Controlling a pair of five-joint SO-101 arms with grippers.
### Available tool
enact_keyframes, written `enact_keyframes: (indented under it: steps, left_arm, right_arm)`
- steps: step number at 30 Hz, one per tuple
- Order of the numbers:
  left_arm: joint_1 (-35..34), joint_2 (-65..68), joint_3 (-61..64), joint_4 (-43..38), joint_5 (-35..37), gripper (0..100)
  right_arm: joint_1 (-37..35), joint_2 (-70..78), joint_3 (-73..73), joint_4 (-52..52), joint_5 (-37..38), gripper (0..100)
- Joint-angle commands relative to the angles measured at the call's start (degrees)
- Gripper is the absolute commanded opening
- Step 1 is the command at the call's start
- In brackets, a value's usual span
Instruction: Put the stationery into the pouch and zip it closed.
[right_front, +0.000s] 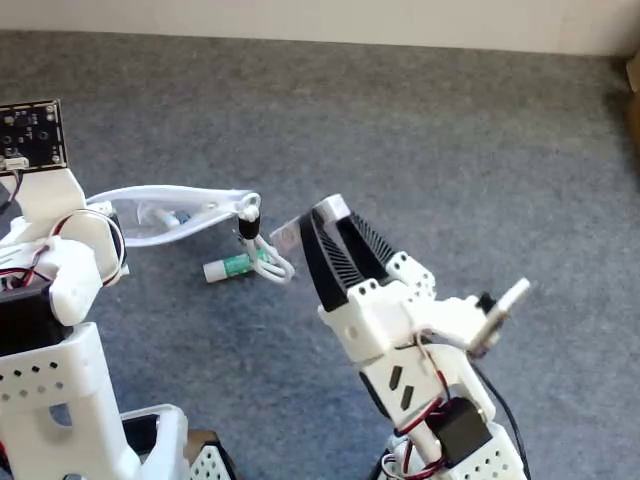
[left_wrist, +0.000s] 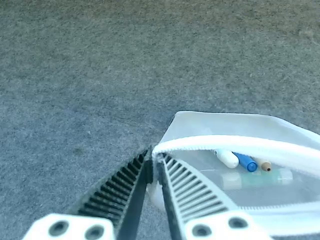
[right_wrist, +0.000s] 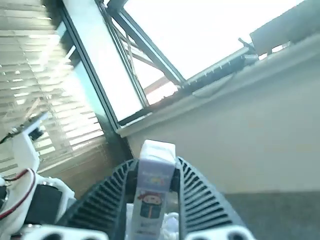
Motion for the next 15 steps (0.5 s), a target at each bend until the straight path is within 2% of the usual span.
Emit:
enact_keyframes:
  steps: [1, 7, 15]
  left_arm:
    - [0.7, 0.2, 1.5, -0.3, 0.7, 1]
    - [0.7, 0.2, 1.5, -0.3, 0.7, 1]
    - [0.7, 0.2, 1.5, -0.3, 0.7, 1]
  right_arm:
    - [0.3, -0.6, -4.6, -9.7, 8.4, 0.5]
    - [0.3, -0.5, -4.6, -18.6, 13.7, 0.5]
    - [0.3, 1.1, -4.6, -23.7, 13.8, 0.5]
